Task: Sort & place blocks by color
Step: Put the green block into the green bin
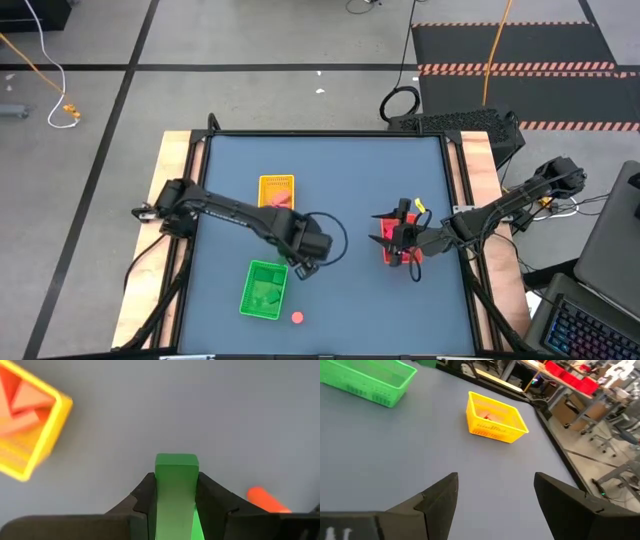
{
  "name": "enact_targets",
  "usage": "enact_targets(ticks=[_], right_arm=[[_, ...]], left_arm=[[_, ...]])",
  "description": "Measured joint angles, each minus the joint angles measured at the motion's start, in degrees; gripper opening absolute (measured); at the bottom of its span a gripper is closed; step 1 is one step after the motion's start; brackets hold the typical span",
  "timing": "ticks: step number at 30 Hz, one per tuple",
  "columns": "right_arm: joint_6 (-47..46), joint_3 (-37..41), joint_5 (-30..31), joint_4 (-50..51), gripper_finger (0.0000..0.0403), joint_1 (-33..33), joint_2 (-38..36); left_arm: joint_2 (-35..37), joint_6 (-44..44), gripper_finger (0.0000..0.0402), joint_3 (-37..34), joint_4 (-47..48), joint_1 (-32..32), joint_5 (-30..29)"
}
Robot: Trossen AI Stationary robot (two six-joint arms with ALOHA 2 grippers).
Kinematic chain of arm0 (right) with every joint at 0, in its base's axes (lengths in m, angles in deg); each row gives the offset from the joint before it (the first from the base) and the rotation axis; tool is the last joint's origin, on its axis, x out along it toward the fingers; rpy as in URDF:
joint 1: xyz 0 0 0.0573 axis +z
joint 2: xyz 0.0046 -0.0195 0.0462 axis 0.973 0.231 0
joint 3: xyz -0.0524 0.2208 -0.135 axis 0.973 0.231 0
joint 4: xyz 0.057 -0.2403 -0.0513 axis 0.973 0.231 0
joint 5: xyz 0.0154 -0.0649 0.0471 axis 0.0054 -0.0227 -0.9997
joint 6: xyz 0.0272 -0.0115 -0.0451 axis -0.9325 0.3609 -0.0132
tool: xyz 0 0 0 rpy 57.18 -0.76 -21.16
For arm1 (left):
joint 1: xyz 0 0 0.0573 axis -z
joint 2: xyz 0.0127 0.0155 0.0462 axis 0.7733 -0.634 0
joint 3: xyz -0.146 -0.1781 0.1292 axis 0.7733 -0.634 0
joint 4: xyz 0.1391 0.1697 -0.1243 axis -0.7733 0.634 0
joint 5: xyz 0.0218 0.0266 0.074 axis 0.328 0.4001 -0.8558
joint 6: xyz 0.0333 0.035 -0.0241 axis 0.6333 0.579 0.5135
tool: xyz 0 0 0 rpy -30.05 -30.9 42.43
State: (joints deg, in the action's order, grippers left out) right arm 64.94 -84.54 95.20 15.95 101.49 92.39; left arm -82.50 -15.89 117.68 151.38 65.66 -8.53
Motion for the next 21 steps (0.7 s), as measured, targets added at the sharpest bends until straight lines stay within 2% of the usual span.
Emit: enact_targets(ticks=[6,11,18,21], right_arm=[[-0.9,0.0,-1.4,0.0,0.0254,0.0,0.0],[-1.5,0.0,-2.6,-0.1,0.0254,0.0,0.0],[-1.6,0.0,-4.1,-2.3,0.0254,0.0,0.0],[-1.6,0.0,-4.1,-3.1,0.0254,0.0,0.0]], left_arm=[[0.0,-6.8,0.0096,0.0,4.4,5.5,0.3],[0.0,-11.9,0.0096,0.0,4.6,10.0,0.0],[0.1,-20.6,0.0096,-5.0,2.2,13.5,1.9],[0.1,-22.0,0.0096,-8.1,-2.4,14.3,3.8]])
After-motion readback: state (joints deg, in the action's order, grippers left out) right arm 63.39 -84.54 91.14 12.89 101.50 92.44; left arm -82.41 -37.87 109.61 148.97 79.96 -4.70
